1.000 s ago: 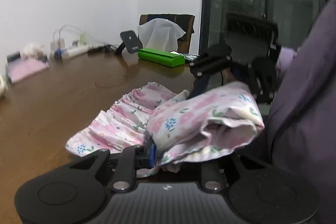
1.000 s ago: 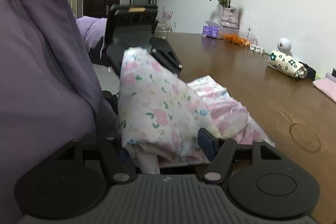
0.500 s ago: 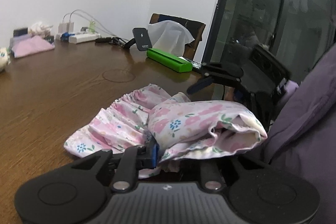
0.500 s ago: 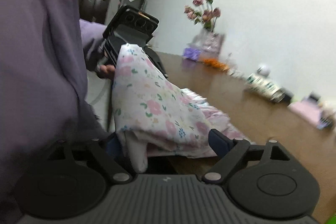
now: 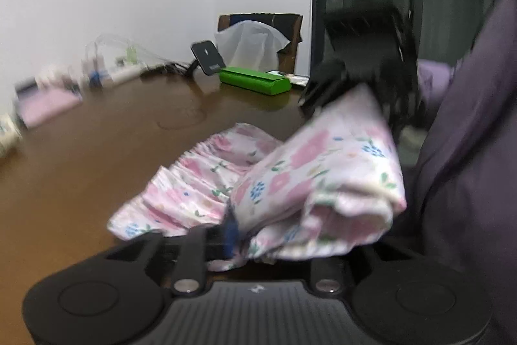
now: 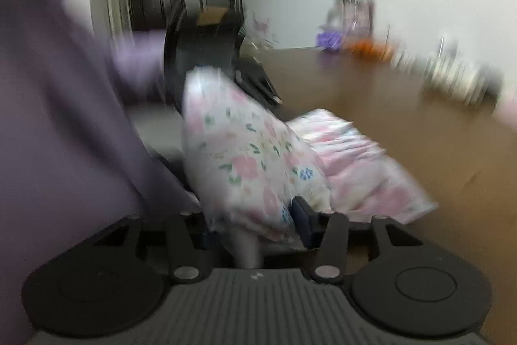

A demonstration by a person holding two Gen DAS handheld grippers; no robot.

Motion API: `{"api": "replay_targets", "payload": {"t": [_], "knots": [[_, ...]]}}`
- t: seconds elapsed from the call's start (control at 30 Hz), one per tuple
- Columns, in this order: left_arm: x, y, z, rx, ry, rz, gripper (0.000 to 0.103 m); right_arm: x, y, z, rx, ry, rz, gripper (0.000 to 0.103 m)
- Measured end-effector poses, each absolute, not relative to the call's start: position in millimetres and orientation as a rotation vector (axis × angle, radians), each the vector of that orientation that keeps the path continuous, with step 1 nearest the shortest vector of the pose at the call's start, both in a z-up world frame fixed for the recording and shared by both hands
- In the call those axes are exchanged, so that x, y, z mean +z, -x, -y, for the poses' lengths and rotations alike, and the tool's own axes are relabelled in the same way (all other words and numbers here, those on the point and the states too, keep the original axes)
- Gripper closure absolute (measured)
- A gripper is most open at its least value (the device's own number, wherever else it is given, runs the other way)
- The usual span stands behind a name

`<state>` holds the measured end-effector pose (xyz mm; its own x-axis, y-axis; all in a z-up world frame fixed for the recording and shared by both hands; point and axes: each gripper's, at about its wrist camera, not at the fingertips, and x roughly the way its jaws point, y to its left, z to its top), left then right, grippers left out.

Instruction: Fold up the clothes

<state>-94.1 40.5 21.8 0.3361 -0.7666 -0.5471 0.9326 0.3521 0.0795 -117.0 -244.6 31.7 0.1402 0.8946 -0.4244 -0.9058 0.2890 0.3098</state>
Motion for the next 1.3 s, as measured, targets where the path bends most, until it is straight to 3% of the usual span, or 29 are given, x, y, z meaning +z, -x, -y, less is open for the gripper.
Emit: {"api": "replay_targets", "payload": {"t": [0.03,0.07,0.2,0.27,0.3,0.4,0.43,0.47,0.53,0.8,0.9,0.93,0.97,1.03,1.07,1.23,1.3], "knots": [[23,98,-41,-1.141,-0.431,-0.427,0.049,35,110,247,1.302,-0.026,-0.618,0.063],[24,100,-41,-1.145,-0.423,-0.402,0.047,37,104,249,1.297,-0.064,-0.637,0.063],[25,94,-42,-1.171,-0.361,-0.378,0.047,27,78,248,1.317,-0.264,-0.747,0.063],[24,89,-41,-1.194,-0.346,-0.382,0.057,21,75,251,1.314,-0.311,-0.760,0.063],[23,86,-42,-1.215,-0.324,-0.399,0.074,19,76,252,1.312,-0.322,-0.764,0.063],[22,76,-38,-1.246,-0.276,-0.458,0.087,16,82,250,1.269,-0.318,-0.765,0.060],[22,73,-38,-1.249,-0.251,-0.477,0.087,17,86,252,1.240,-0.304,-0.756,0.046],[22,66,-40,-1.248,-0.202,-0.517,0.088,22,91,253,1.204,-0.274,-0.724,0.026],[23,49,-45,-1.238,-0.076,-0.615,0.088,33,114,254,1.119,-0.136,-0.610,0.000],[27,32,-52,-1.233,0.017,-0.694,0.088,21,168,242,0.995,0.293,-0.316,0.002],[31,37,-46,-1.237,-0.031,-0.702,0.088,15,155,233,0.991,0.218,-0.300,0.007],[32,38,-43,-1.236,-0.047,-0.707,0.087,16,146,235,1.021,0.126,-0.317,0.017],[33,39,-41,-1.232,-0.062,-0.713,0.087,18,135,238,1.054,0.023,-0.338,0.038],[36,38,-42,-1.186,-0.064,-0.717,0.077,13,106,245,1.090,-0.243,-0.487,0.064],[37,37,-43,-1.159,-0.062,-0.718,0.075,9,92,249,1.085,-0.373,-0.570,0.067],[36,27,-52,-0.987,0.080,-0.713,0.070,-4,57,265,0.957,-0.743,-0.696,0.066],[35,21,-52,-0.881,0.150,-0.731,0.065,0,51,264,0.822,-0.737,-0.677,0.047]]}}
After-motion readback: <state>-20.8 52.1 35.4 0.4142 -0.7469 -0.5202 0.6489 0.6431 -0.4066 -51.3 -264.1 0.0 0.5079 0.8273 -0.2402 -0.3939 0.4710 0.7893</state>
